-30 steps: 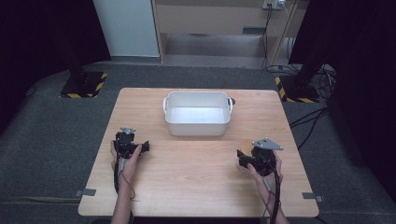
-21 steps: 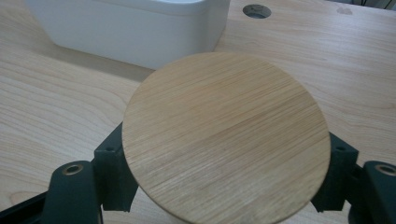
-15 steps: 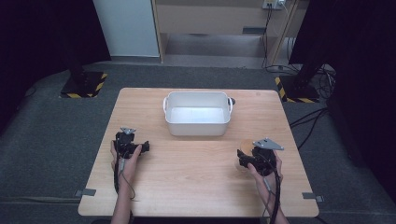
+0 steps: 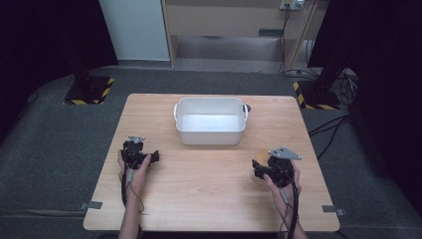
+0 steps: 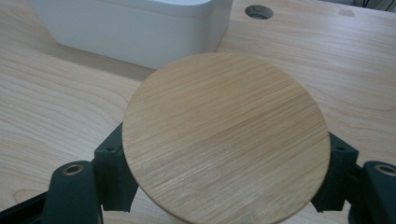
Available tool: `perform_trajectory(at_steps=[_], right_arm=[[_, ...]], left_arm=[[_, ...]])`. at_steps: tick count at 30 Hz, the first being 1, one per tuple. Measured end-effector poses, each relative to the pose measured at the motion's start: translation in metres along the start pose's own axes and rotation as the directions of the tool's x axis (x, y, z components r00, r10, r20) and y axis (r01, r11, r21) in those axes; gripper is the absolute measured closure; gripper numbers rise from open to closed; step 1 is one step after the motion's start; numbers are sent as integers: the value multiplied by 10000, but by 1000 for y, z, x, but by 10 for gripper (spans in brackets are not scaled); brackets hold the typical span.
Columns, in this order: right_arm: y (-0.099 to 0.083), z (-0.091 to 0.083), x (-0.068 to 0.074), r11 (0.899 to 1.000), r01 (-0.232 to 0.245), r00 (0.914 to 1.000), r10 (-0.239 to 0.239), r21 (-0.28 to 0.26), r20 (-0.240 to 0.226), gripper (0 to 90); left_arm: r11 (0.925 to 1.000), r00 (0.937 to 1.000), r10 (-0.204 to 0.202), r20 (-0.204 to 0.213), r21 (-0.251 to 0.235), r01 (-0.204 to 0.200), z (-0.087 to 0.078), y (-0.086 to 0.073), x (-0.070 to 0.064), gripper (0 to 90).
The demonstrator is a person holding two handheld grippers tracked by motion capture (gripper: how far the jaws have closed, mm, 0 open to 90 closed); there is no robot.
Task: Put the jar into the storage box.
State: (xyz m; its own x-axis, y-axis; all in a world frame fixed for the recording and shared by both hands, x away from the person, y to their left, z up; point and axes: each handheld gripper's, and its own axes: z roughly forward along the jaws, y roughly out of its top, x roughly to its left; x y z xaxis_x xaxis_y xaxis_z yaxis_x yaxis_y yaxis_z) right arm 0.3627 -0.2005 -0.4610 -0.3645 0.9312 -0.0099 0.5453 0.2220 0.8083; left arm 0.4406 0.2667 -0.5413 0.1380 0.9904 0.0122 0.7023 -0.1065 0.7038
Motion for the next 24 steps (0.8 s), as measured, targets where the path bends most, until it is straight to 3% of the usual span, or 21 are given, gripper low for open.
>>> perform_trajectory(at_steps=[13,24], right_arm=[[31,-19,4,9986,490,9986,-494,-203,-183,263],[69,-28,7,9967,799,9935,-806,-117,-805,263]], left_arm=[[10000,10000,-2,3,-1,2,0,0,0,5],[10000,10000,-19,5,-16,19,0,0,0,6]])
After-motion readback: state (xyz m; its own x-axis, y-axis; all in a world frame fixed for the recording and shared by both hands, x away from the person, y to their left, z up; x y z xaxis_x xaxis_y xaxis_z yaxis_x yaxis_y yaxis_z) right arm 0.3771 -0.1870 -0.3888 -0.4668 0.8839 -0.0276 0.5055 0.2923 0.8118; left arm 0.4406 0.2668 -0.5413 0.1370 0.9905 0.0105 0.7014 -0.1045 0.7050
